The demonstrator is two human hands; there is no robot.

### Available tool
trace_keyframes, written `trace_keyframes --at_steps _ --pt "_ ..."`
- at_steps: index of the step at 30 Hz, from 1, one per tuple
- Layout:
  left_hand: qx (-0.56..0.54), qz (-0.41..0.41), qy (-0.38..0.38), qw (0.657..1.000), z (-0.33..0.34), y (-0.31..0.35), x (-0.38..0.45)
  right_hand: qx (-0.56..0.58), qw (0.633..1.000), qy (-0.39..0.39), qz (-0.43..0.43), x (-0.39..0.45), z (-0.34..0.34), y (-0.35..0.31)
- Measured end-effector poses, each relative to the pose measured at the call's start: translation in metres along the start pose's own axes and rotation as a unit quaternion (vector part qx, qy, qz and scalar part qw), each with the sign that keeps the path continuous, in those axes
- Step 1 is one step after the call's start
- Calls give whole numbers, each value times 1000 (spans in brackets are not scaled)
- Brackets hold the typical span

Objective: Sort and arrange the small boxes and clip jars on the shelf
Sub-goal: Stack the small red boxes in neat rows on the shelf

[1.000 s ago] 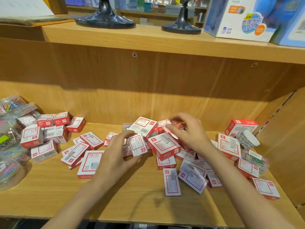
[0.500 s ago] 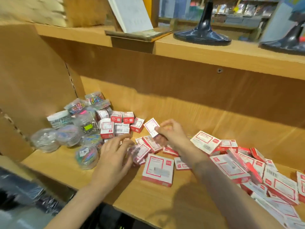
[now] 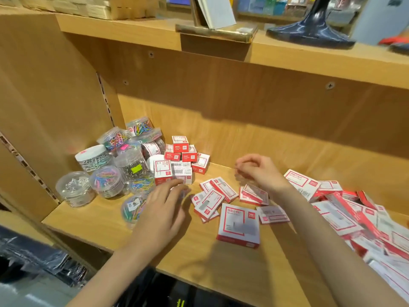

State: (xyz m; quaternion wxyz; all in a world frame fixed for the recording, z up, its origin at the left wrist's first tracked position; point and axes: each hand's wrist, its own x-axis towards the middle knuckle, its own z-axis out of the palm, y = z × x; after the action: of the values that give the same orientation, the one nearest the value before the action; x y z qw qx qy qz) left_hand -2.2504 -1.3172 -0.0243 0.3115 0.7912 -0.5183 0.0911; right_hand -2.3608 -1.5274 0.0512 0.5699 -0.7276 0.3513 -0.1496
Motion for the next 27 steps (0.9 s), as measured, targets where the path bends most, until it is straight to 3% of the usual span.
trace_keyframes --at_steps 3,5,7,9,13,16,18,20,21,24,27 --pt "-37 -5 -30 999 16 9 10 -163 980 102 -56 -14 -44 27" --pt "-37 -23 -62 997 23 16 18 -351 921 148 -80 -16 -69 40" --pt "7 -46 -152 987 27 26 30 -503 857 102 -41 -18 -85 51" --pt "58 -65 -253 964 31 36 42 -570 819 58 7 -17 -89 61" --pt "79 -48 -316 944 40 45 50 -537 832 107 -88 -30 -100 68" --pt "65 -40 -298 952 44 46 41 -488 855 33 -174 -57 -106 76" --pt "55 -37 -300 952 45 50 37 -531 822 -37 -202 -77 -99 88" --pt "50 -39 -299 952 46 54 35 -592 772 -59 -226 -88 -96 98" --pt "49 -43 -296 953 46 55 33 -596 769 -81 -216 -89 -97 95" --pt "37 -46 -282 958 48 58 30 -510 832 -129 -177 -75 -104 68" --pt "27 -48 -275 960 52 65 27 -454 877 -21 -158 -34 -110 45"
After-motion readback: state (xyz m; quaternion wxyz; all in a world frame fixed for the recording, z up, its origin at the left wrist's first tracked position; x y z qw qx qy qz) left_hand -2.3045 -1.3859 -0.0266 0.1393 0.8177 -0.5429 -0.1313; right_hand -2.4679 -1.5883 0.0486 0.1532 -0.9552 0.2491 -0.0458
